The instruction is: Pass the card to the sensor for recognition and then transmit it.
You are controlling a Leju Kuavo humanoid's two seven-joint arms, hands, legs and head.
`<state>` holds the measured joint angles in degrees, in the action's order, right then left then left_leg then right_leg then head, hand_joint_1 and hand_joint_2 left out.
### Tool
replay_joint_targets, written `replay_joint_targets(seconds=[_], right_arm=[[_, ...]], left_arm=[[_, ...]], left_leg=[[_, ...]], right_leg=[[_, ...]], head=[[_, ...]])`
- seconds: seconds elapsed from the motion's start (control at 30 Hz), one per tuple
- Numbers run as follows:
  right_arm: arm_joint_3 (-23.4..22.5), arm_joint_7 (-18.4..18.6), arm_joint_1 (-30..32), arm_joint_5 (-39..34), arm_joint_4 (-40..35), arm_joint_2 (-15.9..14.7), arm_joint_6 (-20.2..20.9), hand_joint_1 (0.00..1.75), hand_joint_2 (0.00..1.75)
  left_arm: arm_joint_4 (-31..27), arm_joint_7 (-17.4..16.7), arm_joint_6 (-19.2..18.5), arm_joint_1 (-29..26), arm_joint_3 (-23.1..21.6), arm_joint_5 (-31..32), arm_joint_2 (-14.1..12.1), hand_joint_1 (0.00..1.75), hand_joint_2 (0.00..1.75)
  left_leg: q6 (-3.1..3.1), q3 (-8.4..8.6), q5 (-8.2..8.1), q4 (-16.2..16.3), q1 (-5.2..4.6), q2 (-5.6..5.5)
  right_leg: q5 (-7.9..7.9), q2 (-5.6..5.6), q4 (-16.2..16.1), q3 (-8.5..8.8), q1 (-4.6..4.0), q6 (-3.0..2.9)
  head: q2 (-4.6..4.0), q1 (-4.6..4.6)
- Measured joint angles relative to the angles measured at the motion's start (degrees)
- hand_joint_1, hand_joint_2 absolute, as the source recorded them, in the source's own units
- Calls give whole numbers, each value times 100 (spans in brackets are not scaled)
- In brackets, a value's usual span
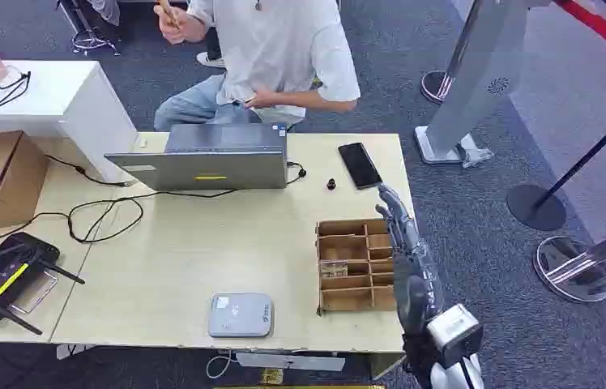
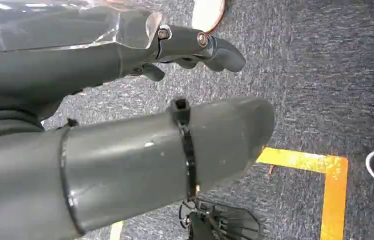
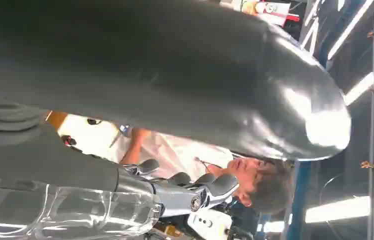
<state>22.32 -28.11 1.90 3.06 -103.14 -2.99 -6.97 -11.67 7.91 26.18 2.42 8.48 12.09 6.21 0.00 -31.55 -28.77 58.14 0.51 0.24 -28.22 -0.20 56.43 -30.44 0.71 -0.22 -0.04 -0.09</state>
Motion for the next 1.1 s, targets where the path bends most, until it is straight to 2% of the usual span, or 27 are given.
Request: replay_joint_targets(seconds=[0.37,0.47,0.77,0.97,1.1], right_arm=[[-35,-90,240,52,-11,0,-50,0,0],[-42,-109,275,66,-11,0,-64,0,0],[-103,-170,283,426,-55,9,-70,0,0],[-98,-157,-197,997,140,-37,-420,0,0],[-26,30,-696,1455,404,-72,-669,0,0]], left_arm=[[0,4,35,-20,0,53,-2,0,0],[0,96,33,-24,-2,68,-2,0,0],[0,177,22,-33,-4,107,0,0,0],[0,190,-39,-26,-72,210,0,0,0],[0,188,-26,-11,-142,295,20,0,0]], left_leg=[[0,0,0,0,0,0],[0,0,0,0,0,0],[0,-2,0,0,0,0],[3,-1,3,1,0,3],[6,0,5,3,0,3]], right_leg=[[0,0,0,0,0,0],[0,0,0,0,0,0],[0,0,0,0,0,0],[1,2,0,2,0,1],[3,2,1,2,0,0]], head=[[0,0],[0,0],[0,0],[0,0],[0,0]])
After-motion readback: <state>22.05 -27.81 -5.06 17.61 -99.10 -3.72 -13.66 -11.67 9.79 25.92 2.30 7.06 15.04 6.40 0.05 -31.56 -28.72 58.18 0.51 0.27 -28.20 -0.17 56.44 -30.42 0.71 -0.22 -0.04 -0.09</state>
